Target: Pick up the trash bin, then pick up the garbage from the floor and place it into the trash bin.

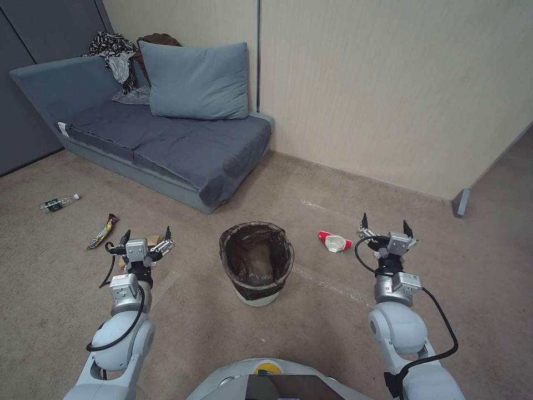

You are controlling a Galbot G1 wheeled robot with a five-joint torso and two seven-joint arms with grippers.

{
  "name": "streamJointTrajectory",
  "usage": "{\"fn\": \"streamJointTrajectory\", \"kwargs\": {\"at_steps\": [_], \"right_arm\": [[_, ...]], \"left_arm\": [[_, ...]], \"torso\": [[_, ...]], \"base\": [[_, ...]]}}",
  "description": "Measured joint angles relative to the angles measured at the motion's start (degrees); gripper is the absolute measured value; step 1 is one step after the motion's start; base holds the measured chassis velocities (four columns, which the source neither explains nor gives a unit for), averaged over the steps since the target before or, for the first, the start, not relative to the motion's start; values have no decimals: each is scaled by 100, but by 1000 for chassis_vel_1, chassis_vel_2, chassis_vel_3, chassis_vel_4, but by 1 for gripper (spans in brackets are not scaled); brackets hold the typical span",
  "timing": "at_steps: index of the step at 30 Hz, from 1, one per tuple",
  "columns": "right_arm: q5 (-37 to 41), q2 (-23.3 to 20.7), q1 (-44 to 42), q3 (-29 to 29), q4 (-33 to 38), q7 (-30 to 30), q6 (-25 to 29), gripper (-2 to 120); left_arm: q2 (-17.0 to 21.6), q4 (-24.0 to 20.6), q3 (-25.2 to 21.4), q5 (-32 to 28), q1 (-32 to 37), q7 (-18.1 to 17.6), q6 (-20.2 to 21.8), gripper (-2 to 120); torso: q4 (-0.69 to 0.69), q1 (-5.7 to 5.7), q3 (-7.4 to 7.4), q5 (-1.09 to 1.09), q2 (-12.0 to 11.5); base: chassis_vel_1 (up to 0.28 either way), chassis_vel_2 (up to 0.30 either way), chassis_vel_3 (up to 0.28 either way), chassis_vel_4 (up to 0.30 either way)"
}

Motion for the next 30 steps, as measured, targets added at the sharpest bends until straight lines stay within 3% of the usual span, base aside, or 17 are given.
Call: {"fn": "streamJointTrajectory", "kwargs": {"at_steps": [13, 20, 24, 26, 28, 30], "right_arm": [[-37, 3, 7, 5, -52, 19, 124, 100], [-36, 3, 5, 8, -60, 73, 116, 100], [5, -10, 28, 12, -85, 134, 66, 100], [8, -13, 55, 12, -143, 162, 61, 100], [8, -12, 61, 12, -156, 173, 61, 100], [8, -11, 67, 14, -191, 186, 68, 100]], "left_arm": [[334, -186, 44, -192, -17, 20, 16, 100], [806, -466, 169, -466, 98, 66, 12, 100], [1138, -774, 280, -810, 100, 58, 130, 100], [1586, -972, 396, -1248, 145, 77, 208, 100], [1734, -1008, 414, -1378, 156, 96, 225, 100], [2126, -1069, 446, -1647, 152, 131, 274, 100]], "torso": [[-1, 1, 0, 1, 0], [0, 0, 0, 1, 0], [-1, 0, 0, 1, 0], [0, 0, 0, 1, 0], [-1, 0, 0, 2, 0], [0, 0, 0, 1, 0]], "base": [[0, 0, 0, 0], [0, 0, 0, 0], [0, 0, 0, 0], [0, 0, 0, 0], [0, 0, 0, 0], [0, 0, 0, 0]]}}
